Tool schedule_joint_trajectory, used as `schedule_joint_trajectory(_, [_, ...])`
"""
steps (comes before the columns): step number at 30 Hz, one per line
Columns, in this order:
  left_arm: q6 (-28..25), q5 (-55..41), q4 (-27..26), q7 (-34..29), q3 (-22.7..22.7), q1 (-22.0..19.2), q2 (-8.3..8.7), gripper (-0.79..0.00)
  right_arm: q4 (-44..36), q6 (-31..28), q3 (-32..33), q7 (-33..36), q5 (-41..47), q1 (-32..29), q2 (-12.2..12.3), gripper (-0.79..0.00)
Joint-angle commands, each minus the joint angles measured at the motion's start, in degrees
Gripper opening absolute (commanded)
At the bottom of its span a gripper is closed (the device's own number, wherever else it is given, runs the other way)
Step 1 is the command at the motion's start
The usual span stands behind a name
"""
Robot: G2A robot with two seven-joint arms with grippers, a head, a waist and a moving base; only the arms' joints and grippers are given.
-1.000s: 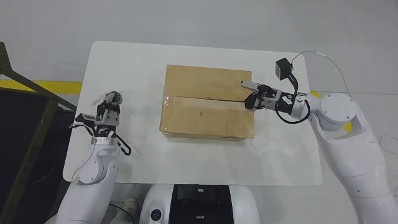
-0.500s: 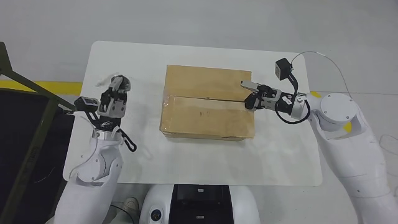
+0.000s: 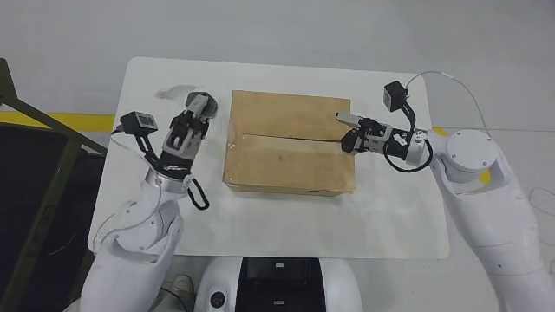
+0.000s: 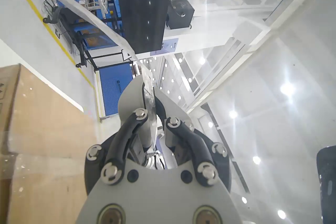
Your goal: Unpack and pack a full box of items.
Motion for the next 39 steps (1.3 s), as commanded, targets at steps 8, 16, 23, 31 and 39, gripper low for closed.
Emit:
schedule_joint_trajectory(8, [2.76, 7.08, -0.22, -1.21, 6.36, -1.71, -0.39, -0.785, 0.0, 0.0, 0.0, 0.0, 0.0, 0.0, 0.0, 0.0])
schedule_joint_trajectory(16, [2.76, 7.08, -0.22, -1.21, 6.36, -1.71, -0.39, -0.785, 0.0, 0.0, 0.0, 0.0, 0.0, 0.0, 0.0, 0.0])
schedule_joint_trajectory(23, [2.76, 7.08, -0.22, -1.21, 6.36, -1.71, -0.39, -0.785, -0.22, -1.31, 2.18, 0.08, 2.63, -1.39, 0.23, 0.0])
schedule_joint_trajectory(31, [7.59, 12.05, 0.11, -2.69, 10.91, -5.18, -0.77, -0.785, -1.17, -2.81, 6.57, 1.91, 4.11, -3.6, 1.04, 0.0])
schedule_joint_trajectory(39, [15.13, 18.32, 3.39, -3.69, 16.71, -11.76, -1.51, -0.785, -1.22, -4.3, 10.27, 2.27, 6.1, -6.03, 1.62, 0.0])
